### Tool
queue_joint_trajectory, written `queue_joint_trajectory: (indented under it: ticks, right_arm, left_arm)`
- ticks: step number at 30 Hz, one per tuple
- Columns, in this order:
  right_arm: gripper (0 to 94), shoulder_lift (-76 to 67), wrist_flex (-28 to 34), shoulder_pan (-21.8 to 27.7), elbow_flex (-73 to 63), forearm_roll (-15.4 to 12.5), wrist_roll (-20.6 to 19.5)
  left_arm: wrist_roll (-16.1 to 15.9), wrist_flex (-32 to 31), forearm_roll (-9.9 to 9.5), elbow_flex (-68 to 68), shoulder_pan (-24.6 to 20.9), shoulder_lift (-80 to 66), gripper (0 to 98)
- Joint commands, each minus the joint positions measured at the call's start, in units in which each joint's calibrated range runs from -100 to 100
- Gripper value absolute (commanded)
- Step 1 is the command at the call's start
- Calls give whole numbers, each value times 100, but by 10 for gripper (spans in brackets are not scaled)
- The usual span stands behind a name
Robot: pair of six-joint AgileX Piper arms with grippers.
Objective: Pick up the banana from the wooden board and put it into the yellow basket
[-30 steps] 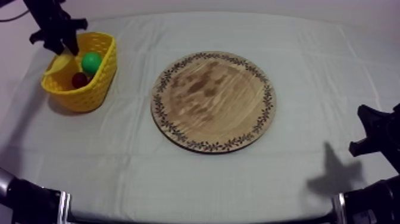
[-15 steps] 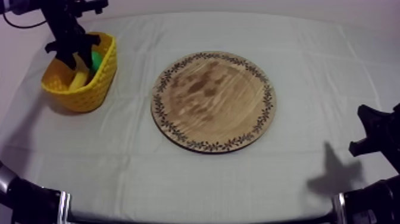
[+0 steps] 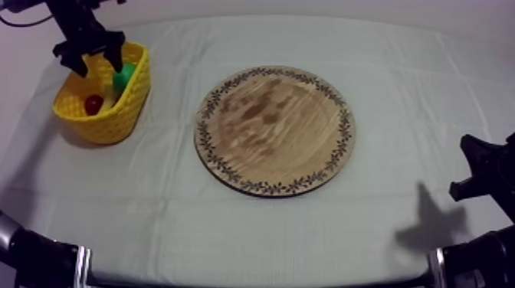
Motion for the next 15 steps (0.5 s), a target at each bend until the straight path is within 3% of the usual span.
queue_joint_trajectory:
  ticks: [1,9,15]
  right_arm:
    - [2,0,5,0,5,-2,1]
    - [2,0,5,0,5,-2,1]
    - [2,0,5,0,5,-2,1]
  left_arm:
    - [80,-18,-12,7,15,-288,781]
    - [160,-264,-130,528,76,-1783,796]
    - [98,-1481,-181,1736,58,-3276,596]
